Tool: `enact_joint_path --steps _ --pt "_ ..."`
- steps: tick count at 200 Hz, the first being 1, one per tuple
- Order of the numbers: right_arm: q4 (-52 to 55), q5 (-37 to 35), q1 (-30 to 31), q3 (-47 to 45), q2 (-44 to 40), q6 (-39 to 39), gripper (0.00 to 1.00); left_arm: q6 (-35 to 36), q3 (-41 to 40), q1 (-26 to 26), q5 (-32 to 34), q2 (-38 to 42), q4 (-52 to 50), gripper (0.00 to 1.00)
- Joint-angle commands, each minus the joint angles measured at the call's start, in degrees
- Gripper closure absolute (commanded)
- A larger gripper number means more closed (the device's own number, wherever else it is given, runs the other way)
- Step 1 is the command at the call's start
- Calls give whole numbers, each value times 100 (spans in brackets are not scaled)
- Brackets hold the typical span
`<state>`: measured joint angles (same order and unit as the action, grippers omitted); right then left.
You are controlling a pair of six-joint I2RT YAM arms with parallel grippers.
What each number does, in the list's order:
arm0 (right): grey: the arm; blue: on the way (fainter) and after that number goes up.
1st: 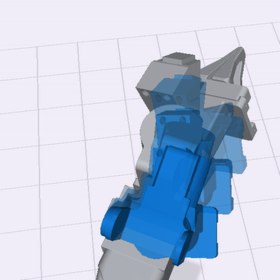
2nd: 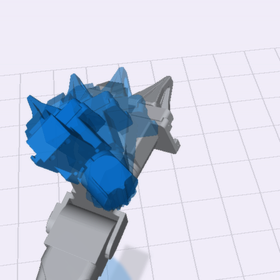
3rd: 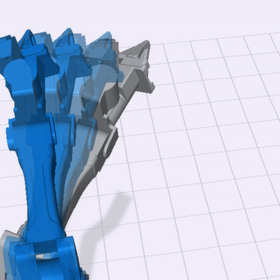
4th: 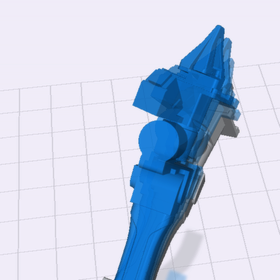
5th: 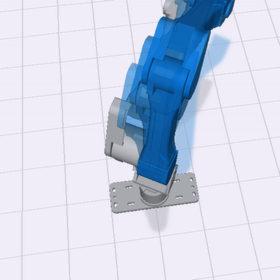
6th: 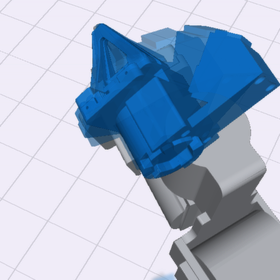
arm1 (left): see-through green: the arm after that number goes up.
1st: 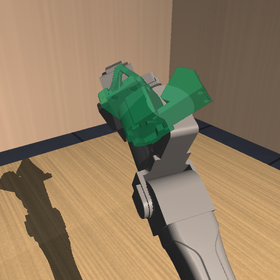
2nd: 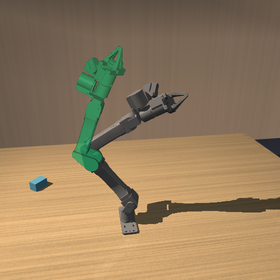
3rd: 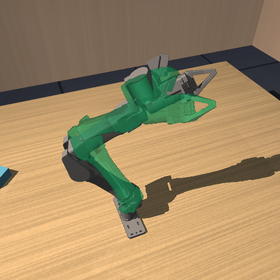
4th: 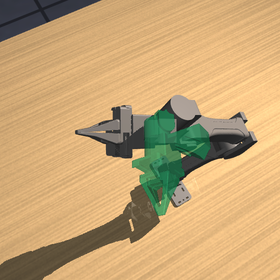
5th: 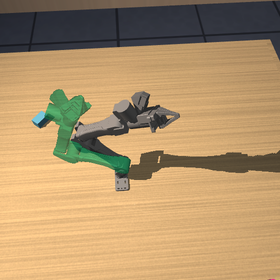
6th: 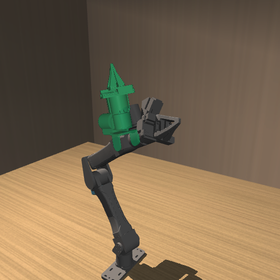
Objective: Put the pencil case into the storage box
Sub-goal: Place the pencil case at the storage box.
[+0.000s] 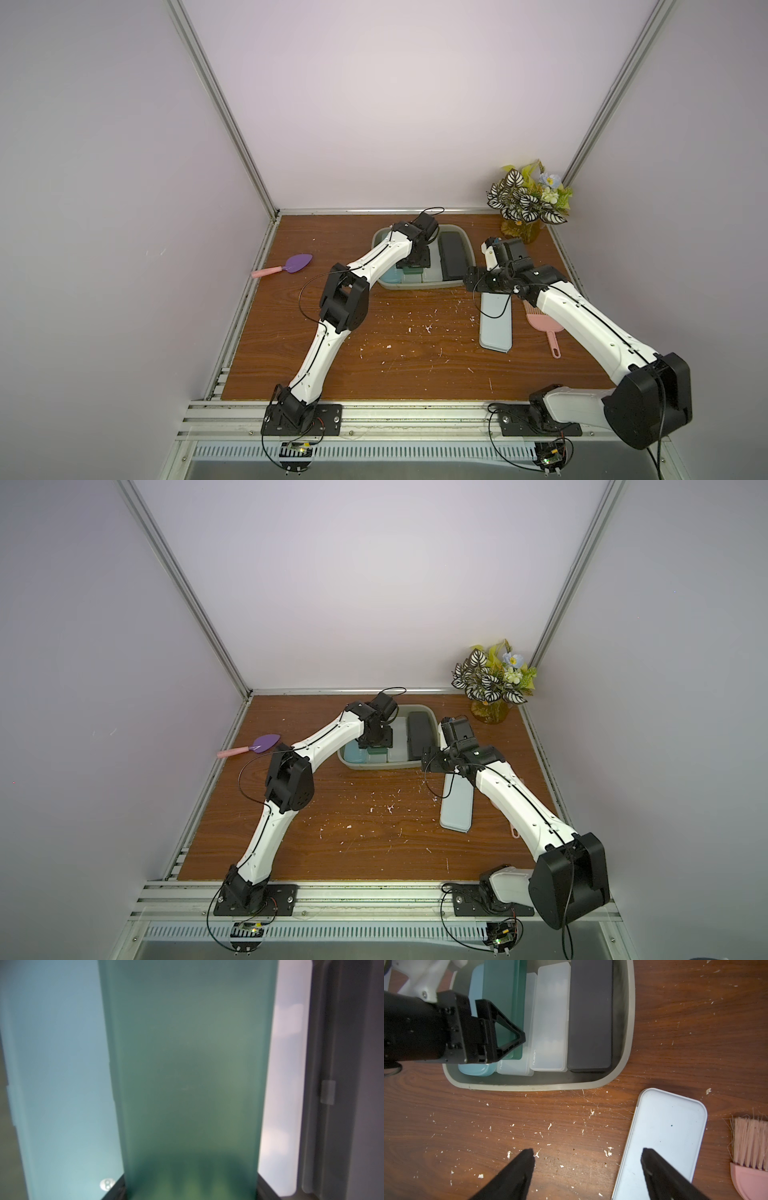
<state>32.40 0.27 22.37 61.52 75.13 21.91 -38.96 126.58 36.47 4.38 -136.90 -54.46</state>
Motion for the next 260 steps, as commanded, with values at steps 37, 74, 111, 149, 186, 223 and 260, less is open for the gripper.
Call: enact_joint_path --steps 37,74,111,149,186,223,260 --pt "-114 3 -31 80 -16 2 13 -180 -420 11 140 201 -116 45" --pt "-115 -25 -31 29 -20 -29 12 -315 -875 -35 349 424 -121 40" --pt "-164 32 -36 -7 -23 1 12 -297 -946 -30 395 617 -111 21" --pt "-156 34 -31 -25 -42 45 12 -218 -738 25 450 833 -109 14" --pt "-138 51 -31 -48 -55 100 12 -218 -578 139 517 1081 -103 16" --pt "-152 86 -31 -28 -31 115 12 -36 -15 168 225 767 -90 55" --pt "-142 100 -40 -3 -44 104 12 14 854 176 -235 -31 -86 79"
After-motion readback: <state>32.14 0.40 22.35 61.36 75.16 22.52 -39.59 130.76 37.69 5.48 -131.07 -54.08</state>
